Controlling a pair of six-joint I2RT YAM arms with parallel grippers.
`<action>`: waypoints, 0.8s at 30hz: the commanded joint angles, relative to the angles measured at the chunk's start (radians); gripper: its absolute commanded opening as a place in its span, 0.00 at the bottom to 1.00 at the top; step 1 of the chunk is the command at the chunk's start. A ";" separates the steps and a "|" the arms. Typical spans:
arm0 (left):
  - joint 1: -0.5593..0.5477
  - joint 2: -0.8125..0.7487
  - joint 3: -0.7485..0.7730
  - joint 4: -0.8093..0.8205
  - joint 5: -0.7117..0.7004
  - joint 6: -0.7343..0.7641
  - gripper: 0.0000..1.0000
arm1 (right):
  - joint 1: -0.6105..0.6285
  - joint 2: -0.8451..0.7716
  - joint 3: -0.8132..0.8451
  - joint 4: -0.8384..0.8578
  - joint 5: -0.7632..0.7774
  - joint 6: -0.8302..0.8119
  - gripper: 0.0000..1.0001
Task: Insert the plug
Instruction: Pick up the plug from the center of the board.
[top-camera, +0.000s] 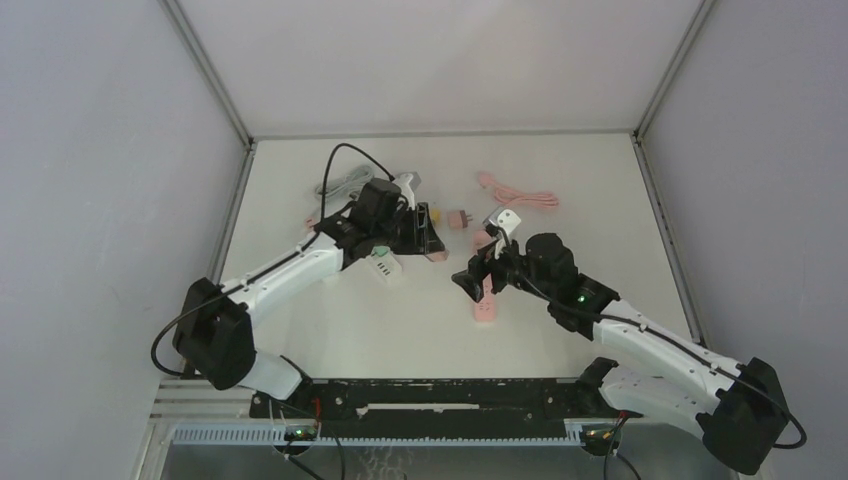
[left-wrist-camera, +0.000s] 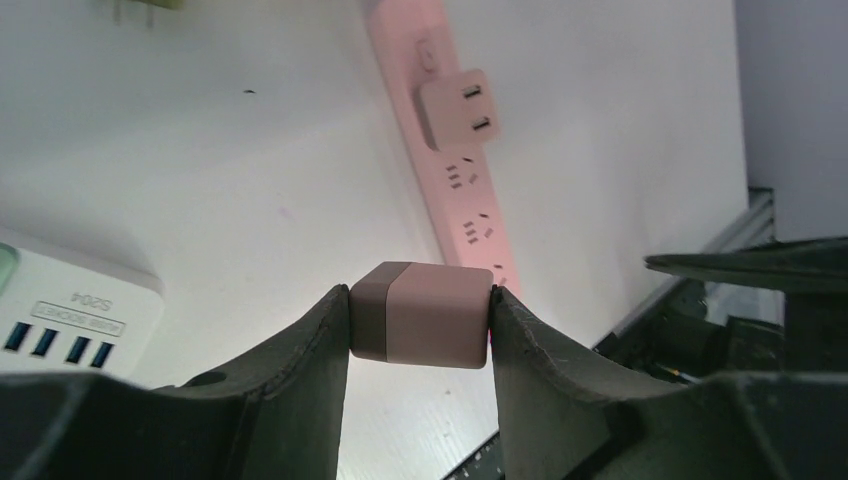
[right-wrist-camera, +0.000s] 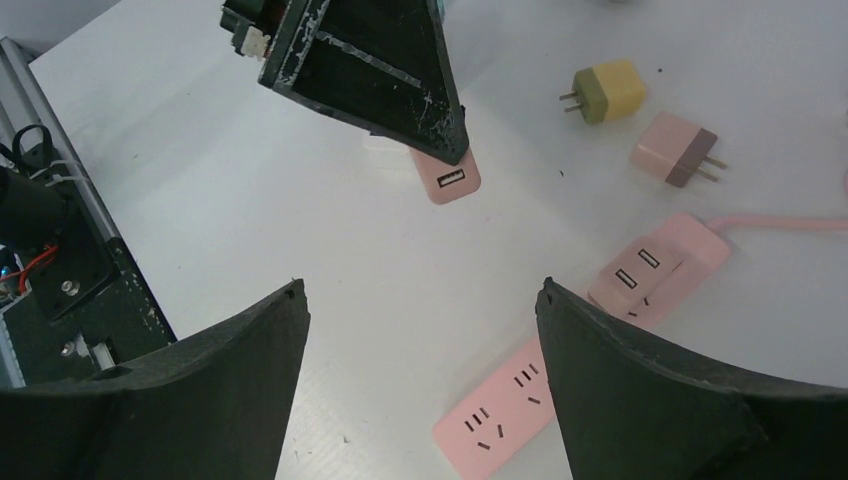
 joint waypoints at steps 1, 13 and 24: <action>0.000 -0.088 -0.034 0.049 0.151 -0.035 0.25 | 0.041 0.002 0.059 0.030 0.068 -0.071 0.88; -0.030 -0.190 -0.095 0.086 0.259 -0.092 0.24 | 0.138 0.080 0.148 0.017 0.117 -0.169 0.76; -0.035 -0.213 -0.101 0.104 0.295 -0.105 0.22 | 0.167 0.124 0.182 -0.015 0.141 -0.224 0.66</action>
